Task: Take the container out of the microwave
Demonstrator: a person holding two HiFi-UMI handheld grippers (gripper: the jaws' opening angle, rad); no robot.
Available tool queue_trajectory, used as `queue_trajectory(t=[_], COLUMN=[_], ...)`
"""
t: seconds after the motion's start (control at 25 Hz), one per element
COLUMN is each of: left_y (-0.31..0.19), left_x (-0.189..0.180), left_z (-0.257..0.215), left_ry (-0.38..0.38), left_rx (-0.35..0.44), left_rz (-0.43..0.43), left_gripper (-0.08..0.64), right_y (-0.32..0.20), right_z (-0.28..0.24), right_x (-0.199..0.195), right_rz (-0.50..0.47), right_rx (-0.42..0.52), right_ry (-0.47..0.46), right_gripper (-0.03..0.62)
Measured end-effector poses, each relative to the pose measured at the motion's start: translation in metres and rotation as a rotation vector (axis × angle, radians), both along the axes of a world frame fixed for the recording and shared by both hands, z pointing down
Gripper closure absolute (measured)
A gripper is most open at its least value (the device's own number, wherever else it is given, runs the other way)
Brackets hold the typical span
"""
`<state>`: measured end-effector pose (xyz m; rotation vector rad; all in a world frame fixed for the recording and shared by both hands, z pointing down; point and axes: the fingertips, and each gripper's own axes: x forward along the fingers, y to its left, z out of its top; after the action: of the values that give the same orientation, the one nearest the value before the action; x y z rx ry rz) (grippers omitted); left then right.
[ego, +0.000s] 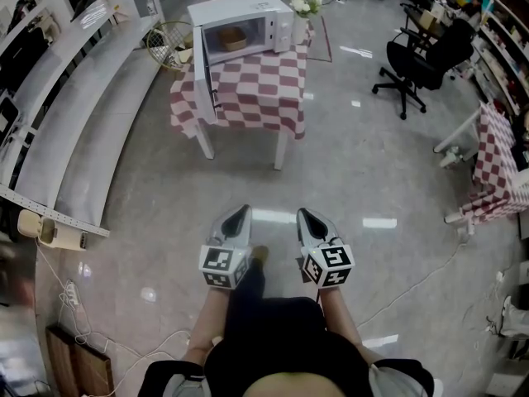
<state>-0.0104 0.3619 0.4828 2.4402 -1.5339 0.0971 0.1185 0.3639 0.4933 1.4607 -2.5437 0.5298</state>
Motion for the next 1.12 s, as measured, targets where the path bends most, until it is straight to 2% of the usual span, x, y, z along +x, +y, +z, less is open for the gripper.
queue_trajectory(t=[0.6,1.12], left_y=[-0.078,-0.128], left_x=[-0.016,-0.028], left_z=[-0.003,0.003], left_ry=[-0.001,0.008], left_rx=[-0.003,-0.011], left_rz=[0.042,0.082], left_gripper=[0.551,0.551], right_y=[-0.075,-0.119], right_z=[-0.006,0.001], right_x=[-0.009,-0.023], right_rz=[0.058,0.095], right_rx=[-0.01,-0.023], right_ry=[-0.007,-0.001], right_gripper=[0.591,0.591])
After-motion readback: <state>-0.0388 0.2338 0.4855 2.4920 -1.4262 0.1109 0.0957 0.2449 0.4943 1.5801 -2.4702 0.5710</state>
